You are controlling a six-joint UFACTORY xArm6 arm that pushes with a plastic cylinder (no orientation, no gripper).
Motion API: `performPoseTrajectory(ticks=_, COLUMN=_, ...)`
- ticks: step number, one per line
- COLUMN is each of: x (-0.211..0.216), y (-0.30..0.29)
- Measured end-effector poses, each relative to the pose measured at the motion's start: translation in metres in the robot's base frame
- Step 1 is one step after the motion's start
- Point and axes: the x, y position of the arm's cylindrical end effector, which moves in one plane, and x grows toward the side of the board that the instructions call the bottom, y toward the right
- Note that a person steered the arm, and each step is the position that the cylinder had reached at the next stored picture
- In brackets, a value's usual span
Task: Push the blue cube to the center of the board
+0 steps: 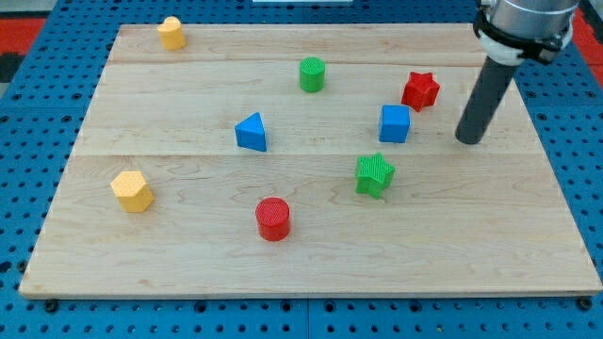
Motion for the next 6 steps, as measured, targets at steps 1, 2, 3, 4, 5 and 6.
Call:
performPoseTrajectory(ticks=1, x=-0.004, y=-0.069)
performPoseTrajectory(ticks=2, x=-0.007, y=-0.109)
performPoseTrajectory(ticks=3, x=-0.02, y=-0.076)
performPoseTrajectory(ticks=4, x=-0.033, y=-0.08)
performPoseTrajectory(ticks=5, x=-0.028, y=-0.13)
performPoseTrajectory(ticks=6, x=-0.038, y=-0.111)
